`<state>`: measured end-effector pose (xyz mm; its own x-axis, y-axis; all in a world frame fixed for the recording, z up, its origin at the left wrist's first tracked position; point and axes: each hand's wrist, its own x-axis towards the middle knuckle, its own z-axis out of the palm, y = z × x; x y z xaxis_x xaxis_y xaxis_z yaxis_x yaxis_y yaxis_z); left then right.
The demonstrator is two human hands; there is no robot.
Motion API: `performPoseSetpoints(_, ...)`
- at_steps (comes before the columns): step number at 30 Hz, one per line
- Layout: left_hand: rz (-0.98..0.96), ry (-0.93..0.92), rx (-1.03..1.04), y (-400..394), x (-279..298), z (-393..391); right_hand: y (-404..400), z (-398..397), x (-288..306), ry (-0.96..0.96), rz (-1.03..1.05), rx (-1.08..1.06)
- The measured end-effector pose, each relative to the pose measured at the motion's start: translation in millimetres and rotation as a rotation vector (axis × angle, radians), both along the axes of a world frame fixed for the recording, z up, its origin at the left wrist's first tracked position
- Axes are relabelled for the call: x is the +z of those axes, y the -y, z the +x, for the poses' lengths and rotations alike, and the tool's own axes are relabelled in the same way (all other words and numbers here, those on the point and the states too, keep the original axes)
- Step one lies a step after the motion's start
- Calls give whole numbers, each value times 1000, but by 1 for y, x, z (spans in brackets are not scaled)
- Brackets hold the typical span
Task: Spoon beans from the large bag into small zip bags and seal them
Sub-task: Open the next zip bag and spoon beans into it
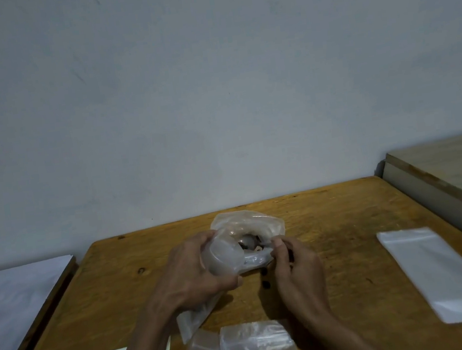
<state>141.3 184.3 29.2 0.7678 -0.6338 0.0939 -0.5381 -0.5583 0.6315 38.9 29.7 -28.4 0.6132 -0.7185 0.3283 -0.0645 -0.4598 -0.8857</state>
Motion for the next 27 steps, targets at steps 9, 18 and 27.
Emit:
performPoseSetpoints(9, 66, -34, 56, -1, -5, 5, 6, -4, 16, 127, 812, 32)
performPoseSetpoints(18, 66, -26, 74, 0, -11, 8, 22, -21, 46, 238, 717, 79)
performPoseSetpoints(27, 39, -21, 62, -2, -14, 10, 4, -30, 48, 123, -98, 199)
